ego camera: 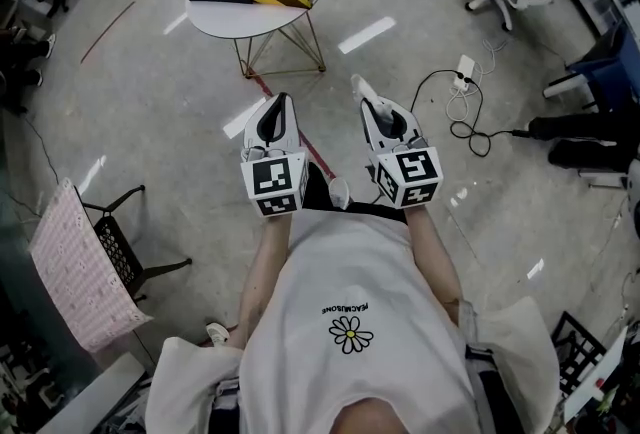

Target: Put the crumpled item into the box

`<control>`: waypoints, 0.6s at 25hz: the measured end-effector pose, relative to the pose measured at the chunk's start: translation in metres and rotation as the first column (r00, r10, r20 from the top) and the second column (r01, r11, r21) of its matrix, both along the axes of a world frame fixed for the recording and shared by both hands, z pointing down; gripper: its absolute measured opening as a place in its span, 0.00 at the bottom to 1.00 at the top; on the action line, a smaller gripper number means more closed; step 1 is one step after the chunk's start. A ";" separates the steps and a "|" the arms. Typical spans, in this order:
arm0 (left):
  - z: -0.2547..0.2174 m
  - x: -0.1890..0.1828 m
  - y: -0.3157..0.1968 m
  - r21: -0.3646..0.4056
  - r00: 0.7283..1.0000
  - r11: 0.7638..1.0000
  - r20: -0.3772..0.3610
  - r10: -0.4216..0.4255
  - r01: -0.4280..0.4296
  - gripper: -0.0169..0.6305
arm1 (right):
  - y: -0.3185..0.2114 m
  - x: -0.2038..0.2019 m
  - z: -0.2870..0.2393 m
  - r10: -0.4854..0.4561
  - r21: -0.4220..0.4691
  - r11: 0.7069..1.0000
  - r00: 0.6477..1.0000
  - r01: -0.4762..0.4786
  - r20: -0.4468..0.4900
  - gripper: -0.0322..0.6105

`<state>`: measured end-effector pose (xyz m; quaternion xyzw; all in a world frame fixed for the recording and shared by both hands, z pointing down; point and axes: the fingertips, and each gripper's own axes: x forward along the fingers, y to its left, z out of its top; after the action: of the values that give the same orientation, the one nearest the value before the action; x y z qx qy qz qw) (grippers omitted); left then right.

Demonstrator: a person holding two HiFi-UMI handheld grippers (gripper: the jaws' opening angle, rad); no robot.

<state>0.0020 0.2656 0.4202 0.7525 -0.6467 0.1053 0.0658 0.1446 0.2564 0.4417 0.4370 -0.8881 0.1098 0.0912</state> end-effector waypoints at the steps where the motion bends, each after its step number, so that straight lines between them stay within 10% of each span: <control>1: 0.002 -0.001 0.001 -0.006 1.000 1.000 0.000 -0.003 0.003 0.02 | 0.001 0.000 0.003 -0.002 -0.006 1.000 1.000 0.002 -0.004 0.11; 15: 0.004 0.009 -0.060 -0.012 0.999 0.999 0.001 0.053 -0.053 0.02 | -0.054 0.012 0.005 0.055 -0.014 0.998 0.998 -0.055 0.015 0.11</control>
<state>0.0110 0.2052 0.4240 0.7690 -0.6259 0.1114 0.0671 0.1568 0.2028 0.4469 0.4598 -0.8756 0.1218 0.0844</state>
